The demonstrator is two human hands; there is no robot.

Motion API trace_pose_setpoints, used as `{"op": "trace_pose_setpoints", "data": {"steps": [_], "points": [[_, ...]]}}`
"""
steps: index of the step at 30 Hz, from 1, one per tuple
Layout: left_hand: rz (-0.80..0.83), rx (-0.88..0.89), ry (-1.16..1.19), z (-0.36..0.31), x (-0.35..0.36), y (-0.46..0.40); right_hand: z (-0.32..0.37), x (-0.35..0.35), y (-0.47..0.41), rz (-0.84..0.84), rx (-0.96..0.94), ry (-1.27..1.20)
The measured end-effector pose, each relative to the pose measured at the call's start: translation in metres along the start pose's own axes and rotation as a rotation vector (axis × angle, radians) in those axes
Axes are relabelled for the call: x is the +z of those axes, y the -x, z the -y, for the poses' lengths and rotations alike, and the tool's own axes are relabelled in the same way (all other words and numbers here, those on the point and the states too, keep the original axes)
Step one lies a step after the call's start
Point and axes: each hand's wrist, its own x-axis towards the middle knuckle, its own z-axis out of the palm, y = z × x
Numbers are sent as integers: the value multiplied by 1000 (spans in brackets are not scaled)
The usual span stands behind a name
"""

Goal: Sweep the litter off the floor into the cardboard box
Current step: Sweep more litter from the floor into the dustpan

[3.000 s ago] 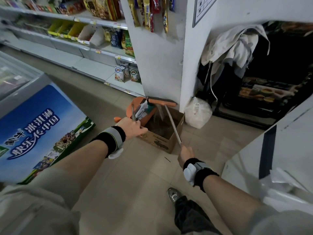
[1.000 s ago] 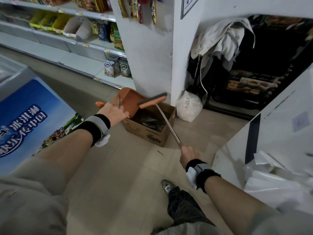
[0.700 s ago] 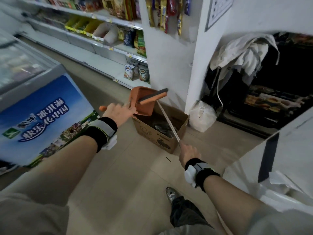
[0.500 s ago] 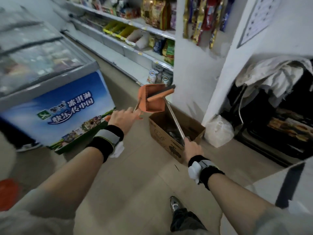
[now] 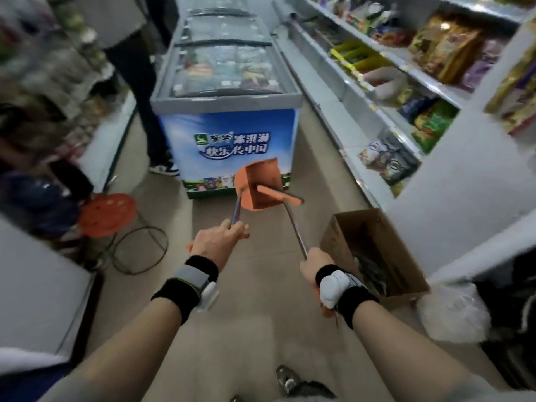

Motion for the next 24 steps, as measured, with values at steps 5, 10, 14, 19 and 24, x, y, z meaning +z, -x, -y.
{"op": "trace_pose_setpoints", "data": {"steps": [5, 10, 14, 19, 24], "points": [[165, -279, 58, 8, 4, 76, 42, 15, -25, 208, -147, 22], [227, -584, 3, 12, 11, 161, 103, 59, -29, 474, -321, 74], [277, -794, -4, 4, 8, 239, 143, 125, 1, 646, -465, 333], [401, -1224, 70, -32, -14, 350, 182, 205, 79, 730, -703, 603], [373, -1525, 10, -73, -35, 452, 192, 275, 158, 685, -993, 914]]}}
